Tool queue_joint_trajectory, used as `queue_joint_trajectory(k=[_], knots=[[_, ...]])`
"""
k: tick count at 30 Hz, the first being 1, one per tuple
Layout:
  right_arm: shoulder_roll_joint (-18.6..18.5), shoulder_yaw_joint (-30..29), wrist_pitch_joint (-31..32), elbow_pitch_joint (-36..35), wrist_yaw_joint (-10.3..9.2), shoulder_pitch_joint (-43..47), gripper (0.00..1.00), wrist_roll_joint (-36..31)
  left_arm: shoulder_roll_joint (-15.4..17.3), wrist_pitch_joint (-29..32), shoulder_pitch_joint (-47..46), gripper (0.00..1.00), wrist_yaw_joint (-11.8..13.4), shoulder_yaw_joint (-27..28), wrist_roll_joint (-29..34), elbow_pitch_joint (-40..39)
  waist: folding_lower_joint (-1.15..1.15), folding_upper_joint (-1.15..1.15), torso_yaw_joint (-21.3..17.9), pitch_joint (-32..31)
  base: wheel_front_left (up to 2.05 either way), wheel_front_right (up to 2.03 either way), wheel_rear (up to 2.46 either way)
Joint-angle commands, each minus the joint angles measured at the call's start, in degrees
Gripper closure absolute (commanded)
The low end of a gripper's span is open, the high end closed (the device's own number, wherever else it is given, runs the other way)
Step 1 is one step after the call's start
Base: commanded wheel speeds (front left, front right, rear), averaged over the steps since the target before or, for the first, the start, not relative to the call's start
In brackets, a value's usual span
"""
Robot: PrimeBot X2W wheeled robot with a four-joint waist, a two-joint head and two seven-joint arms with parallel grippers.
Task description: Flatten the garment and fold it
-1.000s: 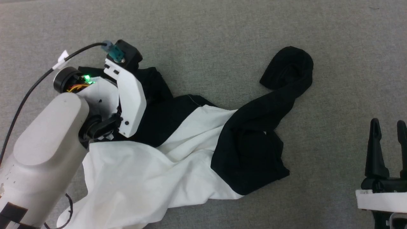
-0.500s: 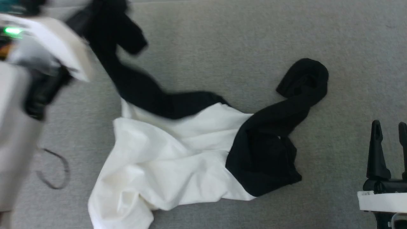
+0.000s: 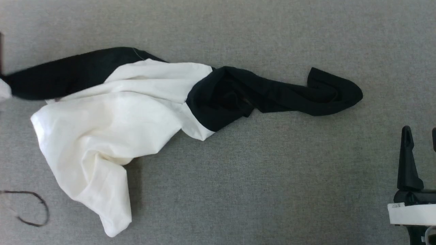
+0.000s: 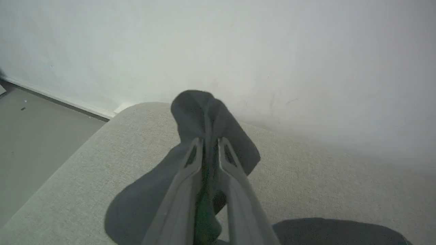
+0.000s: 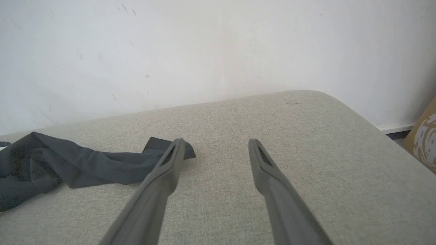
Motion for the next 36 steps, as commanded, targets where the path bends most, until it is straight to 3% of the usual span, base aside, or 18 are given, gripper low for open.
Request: queue_joint_trajectory(k=[1, 8, 15, 18, 21, 28, 31, 36], knots=[[0.1, -0.1, 0.3, -0.5, -0.03, -0.2, 0.00, -0.5, -1.2, -0.6, 0.8, 0.00, -0.3, 0.0, -0.7, 0.9, 0.00, 0.00, -0.2, 0.6, 0.00, 0.00, 0.00], [0.1, -0.2, 1.6, -0.8, -0.03, -0.4, 0.00, -1.0, -3.0, -4.7, -1.2, 0.00, -2.7, -1.3, 0.2, 3.7, 0.00, 0.00, 0.6, -0.7, 0.00, 0.00, 0.00], [0.1, 0.0, 1.9, 0.3, -0.03, 0.4, 0.00, -0.3, -2.7, -7.9, -4.2, 0.00, -7.2, -6.5, 4.9, -2.8, 0.00, 0.00, 1.6, -4.2, 0.00, 0.00, 0.00], [0.1, 0.2, 1.7, 1.0, -0.03, 1.1, 0.00, 0.2, -3.2, -4.2, -2.4, 0.00, -9.5, -10.8, 5.9, -9.2, 0.00, 0.00, 2.2, -5.8, 0.00, 0.00, 0.00], [0.1, 0.4, 1.5, 1.6, -0.03, 1.7, 0.00, 0.6, -2.7, 3.4, 1.2, 0.00, -11.9, -15.5, 5.0, -16.7, 0.00, 0.00, 2.8, -7.0, 0.00, 0.00, 0.00], [0.1, 0.9, 1.4, 1.9, -0.03, 1.8, 0.00, 1.2, 4.2, 23.5, 9.9, 0.00, -15.5, -26.6, 4.5, -31.0, 0.00, 0.00, 3.3, -6.9, 0.00, 0.00, 0.00], [0.1, 1.1, 1.4, 1.9, -0.03, 1.6, 0.00, 1.3, 5.5, 24.9, 11.8, 0.00, -14.7, -29.4, 8.2, -33.4, 0.00, 0.00, 3.1, -5.8, 0.00, 0.00, 0.00], [0.1, 1.2, 1.5, 1.7, -0.03, 0.9, 0.00, 1.1, 3.5, 23.0, 14.1, 0.00, -13.8, -33.6, 13.0, -31.4, 0.00, 0.00, 2.8, -4.0, 0.00, 0.00, 0.00]])
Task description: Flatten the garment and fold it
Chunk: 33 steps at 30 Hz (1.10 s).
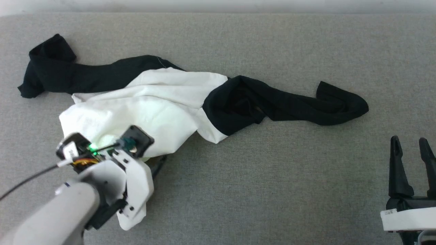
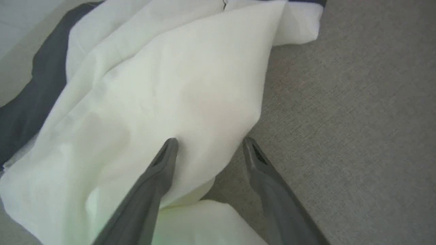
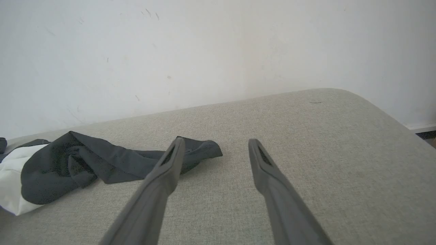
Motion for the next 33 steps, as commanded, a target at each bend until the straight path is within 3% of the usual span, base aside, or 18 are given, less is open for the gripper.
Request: queue_joint_trajectory(k=[1, 8, 9, 10, 14, 22, 28, 33], knots=[[0.1, 0.0, -0.1, -0.2, -0.03, -0.7, 0.00, 0.0, -1.3, -1.0, 0.9, 0.00, 0.7, -1.1, 1.4, 1.4, 0.00, 0.00, -0.3, 1.1, 0.00, 0.00, 0.00], [0.1, -0.1, 0.5, -0.8, -0.03, -1.5, 0.00, -0.6, -4.4, -5.1, 0.0, 0.00, 1.6, -2.7, 4.9, 8.2, 0.00, 0.00, -0.5, 2.2, 0.00, 0.00, 0.00], [0.1, -0.2, 0.5, -0.8, -0.03, -1.6, 0.00, -0.7, -4.8, -5.5, -0.2, 0.59, 1.7, -2.8, 4.9, 8.7, 0.00, 0.00, -0.5, 2.1, 0.00, 0.00, 0.00], [0.1, -0.3, 0.6, -0.8, -0.03, -1.6, 0.00, -0.7, -5.3, -6.0, -0.4, 1.00, 1.9, -2.6, 4.9, 9.0, 0.00, 0.00, -0.5, 2.1, 0.00, 0.00, 0.00], [0.1, -0.5, 0.8, -0.5, -0.03, -1.5, 0.00, -0.7, -8.4, -7.6, -0.1, 1.00, 3.4, -0.3, 0.9, 8.0, 0.00, 0.00, -0.1, 1.2, 0.00, 0.00, 0.00], [0.1, -0.4, 0.6, 0.6, -0.03, -0.9, 0.00, -0.2, -14.3, -6.9, 2.8, 1.00, 5.0, 1.8, -8.1, -2.2, 0.00, 0.00, 0.7, -2.1, 0.00, 0.00, 0.00], [0.1, 0.1, 0.6, 1.6, -0.03, 0.2, 0.00, 0.3, -17.0, -1.9, 6.7, 1.00, 5.7, -3.4, -10.4, -8.2, 0.00, 0.00, 0.7, -5.3, 0.00, 0.00, 0.00], [0.1, 0.4, 0.6, 1.7, -0.03, 1.2, 0.00, 0.6, -20.5, 1.3, 9.8, 1.00, 6.0, -8.5, -12.2, -7.5, 0.00, 0.00, 0.3, -6.3, 0.00, 0.00, 0.00]])
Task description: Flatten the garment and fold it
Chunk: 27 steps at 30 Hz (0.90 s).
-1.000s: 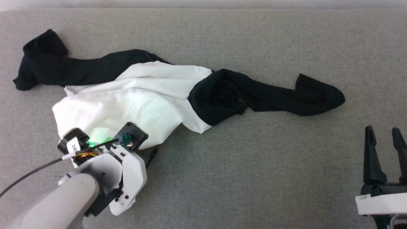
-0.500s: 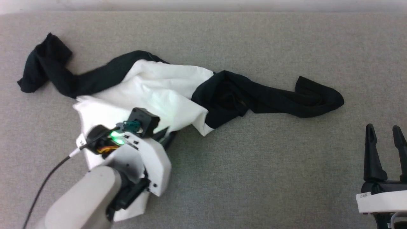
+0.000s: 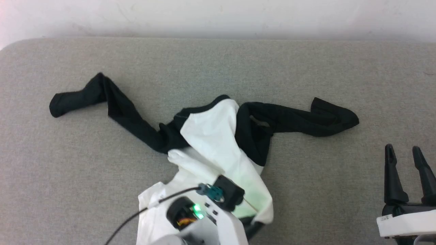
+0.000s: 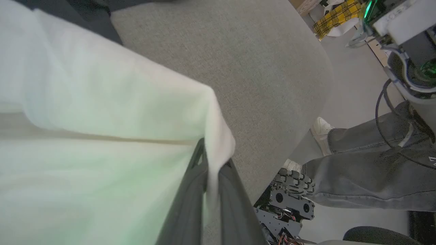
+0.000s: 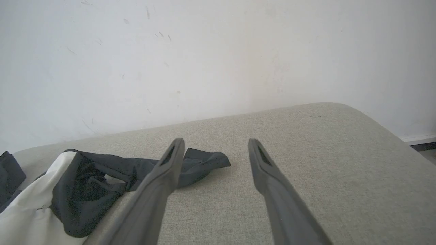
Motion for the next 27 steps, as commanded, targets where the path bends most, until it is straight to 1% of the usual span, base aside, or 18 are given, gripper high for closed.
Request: queue_joint_trajectory(k=[1, 4, 6, 8, 10, 11, 14, 15, 16, 17, 21, 24, 27], knots=[[0.1, 0.3, 0.1, 0.2, -0.03, 0.5, 0.00, 0.3, -1.0, 0.2, 0.9, 1.00, -0.3, -0.9, -0.7, 0.8, 0.01, 0.00, -0.4, -0.5, 0.00, 0.00, 0.00], [0.1, 0.4, 0.1, 0.3, -0.03, 0.9, 0.00, 0.4, -3.7, 0.6, 2.4, 1.00, -0.7, -2.6, -2.6, 3.6, 0.01, 0.00, -0.8, -0.8, 0.00, 0.00, 0.00], [0.1, 0.5, 0.2, 0.4, -0.03, 1.0, 0.00, 0.4, -5.4, 0.0, 2.8, 0.94, -1.0, -3.5, -2.8, 5.8, 0.01, 0.00, -1.0, -1.0, 0.00, 0.00, 0.00], [0.1, 0.5, 0.2, 0.5, -0.03, 1.1, 0.00, 0.5, -8.0, -1.4, 3.3, 0.94, -1.1, -3.7, -3.6, 8.1, 0.01, 0.00, -1.1, -1.2, 0.00, 0.00, 0.00], [0.1, 0.5, 0.2, 0.8, -0.03, 1.4, 0.00, 0.5, -10.0, -2.4, 3.2, 0.97, -1.5, -4.3, -3.6, 10.6, 0.01, 0.00, -1.1, -1.6, 0.00, 0.00, 0.00], [0.1, 0.7, 0.3, 0.9, -0.03, 1.5, 0.00, 0.6, -10.9, -2.8, 3.2, 1.00, -1.6, -4.6, -3.6, 11.7, 0.01, 0.00, -1.2, -1.8, 0.00, 0.00, 0.00], [0.1, 0.9, 0.5, 1.1, -0.03, 1.7, 0.00, 0.7, -12.6, -3.1, 3.2, 1.00, -2.4, -5.3, -4.1, 14.4, 0.01, 0.00, -1.2, -2.3, 0.00, 0.00, 0.00], [0.1, 0.9, 0.6, 1.0, -0.03, 1.8, 0.00, 0.7, -12.9, -3.6, 3.0, 0.94, -2.4, -5.3, -4.0, 15.1, 0.01, 0.00, -1.2, -2.5, 0.00, 0.00, 0.00], [0.1, 0.9, 0.7, 1.0, -0.03, 1.9, 0.00, 0.7, -13.1, -4.1, 2.8, 0.73, -2.4, -5.2, -3.7, 15.8, 0.01, 0.00, -1.1, -2.6, 0.00, 0.00, 0.00], [0.1, 0.8, 0.7, 1.0, -0.03, 2.0, 0.00, 0.7, -13.3, -4.8, 2.7, 0.01, -2.3, -5.0, -3.3, 16.2, 0.01, 0.00, -1.1, -2.7, 0.00, 0.00, 0.00], [0.1, 0.7, 0.9, 0.7, -0.03, 2.2, 0.00, 0.7, -13.7, -9.8, 1.8, 0.00, -1.3, -2.1, -2.1, 15.6, 0.01, 0.00, -0.9, -2.9, 0.00, 0.00, 0.00], [0.1, 0.6, 0.9, 0.6, -0.03, 2.4, 0.00, 0.8, -13.2, -13.8, 1.9, 0.00, -0.2, 2.3, -3.0, 12.1, 0.01, 0.00, -0.9, -3.0, 0.00, 0.00, 0.00], [0.1, 0.2, 0.7, 0.5, -0.03, 2.7, 0.00, 1.0, -11.4, -18.7, 2.9, 0.00, 1.4, 8.4, -4.1, 7.0, 0.01, 0.00, -0.8, -2.9, 0.00, 0.00, 0.00]])
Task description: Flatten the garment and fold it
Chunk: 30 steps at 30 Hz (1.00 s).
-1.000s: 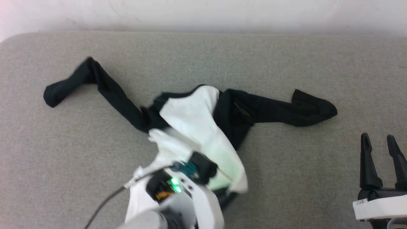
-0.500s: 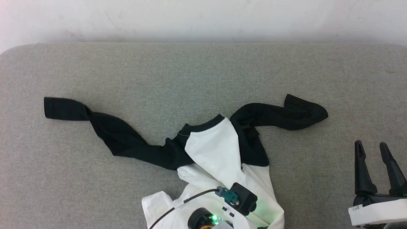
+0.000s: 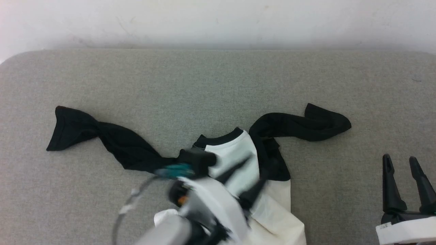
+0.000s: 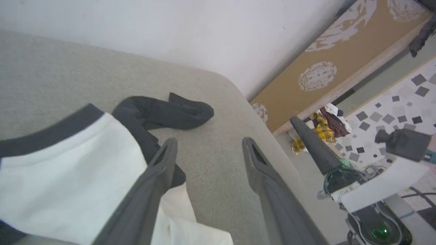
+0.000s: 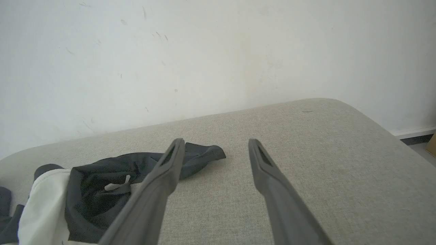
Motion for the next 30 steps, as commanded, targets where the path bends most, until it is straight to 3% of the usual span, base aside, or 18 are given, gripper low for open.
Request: queue_joint_trajectory(k=[1, 6, 10, 15, 23, 24, 25, 26, 30], knots=[[0.1, -0.2, 0.1, -0.2, -0.03, 0.7, 0.00, 0.4, 1.7, -2.7, 0.8, 0.00, 1.4, 3.3, -0.2, -2.2, 0.00, 0.00, 0.1, 0.0, 0.00, 0.00, 0.00], [0.1, -0.7, 0.0, -0.3, -0.03, 0.8, 0.00, 0.5, 9.5, -9.0, 2.8, 0.00, 7.8, 10.2, 7.5, -3.6, 0.00, 0.00, 0.6, 0.6, 0.00, 0.00, 0.00], [0.1, -0.3, 0.3, -0.7, -0.03, 0.0, 0.00, 0.4, 17.1, -5.9, 1.0, 0.00, 9.3, 8.5, 15.5, 1.0, 0.00, 0.00, 0.7, 1.8, 0.00, 0.00, 0.00], [0.1, 0.1, 0.6, -1.2, -0.03, -0.8, 0.00, 0.0, 21.2, 1.3, -2.3, 0.00, 5.9, 4.7, 18.3, 7.3, 0.00, 0.00, 0.3, 3.7, 0.00, 0.00, 0.00], [0.1, 0.0, 0.6, -1.3, -0.03, -1.5, 0.00, -0.1, 21.2, 7.3, -5.9, 0.00, 0.9, -0.1, 19.4, 14.2, 0.00, 0.00, -0.6, 5.6, 0.00, 0.00, 0.00], [0.1, 0.0, 0.6, -1.3, -0.03, -1.6, 0.00, -0.1, 21.2, 8.1, -6.0, 0.04, 0.4, -0.5, 19.2, 14.9, 0.00, 0.00, -0.7, 5.7, 0.00, 0.00, 0.00], [0.1, 0.0, 0.6, -1.2, -0.03, -1.7, 0.00, -0.2, 21.0, 8.0, -6.2, 0.34, 0.3, -0.5, 19.0, 15.4, 0.00, 0.00, -0.8, 5.7, 0.00, 0.00, 0.00], [0.1, 0.0, 0.7, -1.2, -0.03, -1.8, 0.00, -0.2, 20.8, 7.8, -6.4, 1.00, 0.3, -0.4, 18.9, 15.8, 0.00, 0.00, -0.8, 5.7, 0.00, 0.00, 0.00], [0.1, -0.3, 0.8, -1.1, -0.03, -2.0, 0.00, -0.2, 19.8, 6.6, -5.7, 1.00, 0.6, 1.3, 16.2, 16.3, 0.00, 0.00, -0.6, 5.5, 0.00, 0.00, 0.00]])
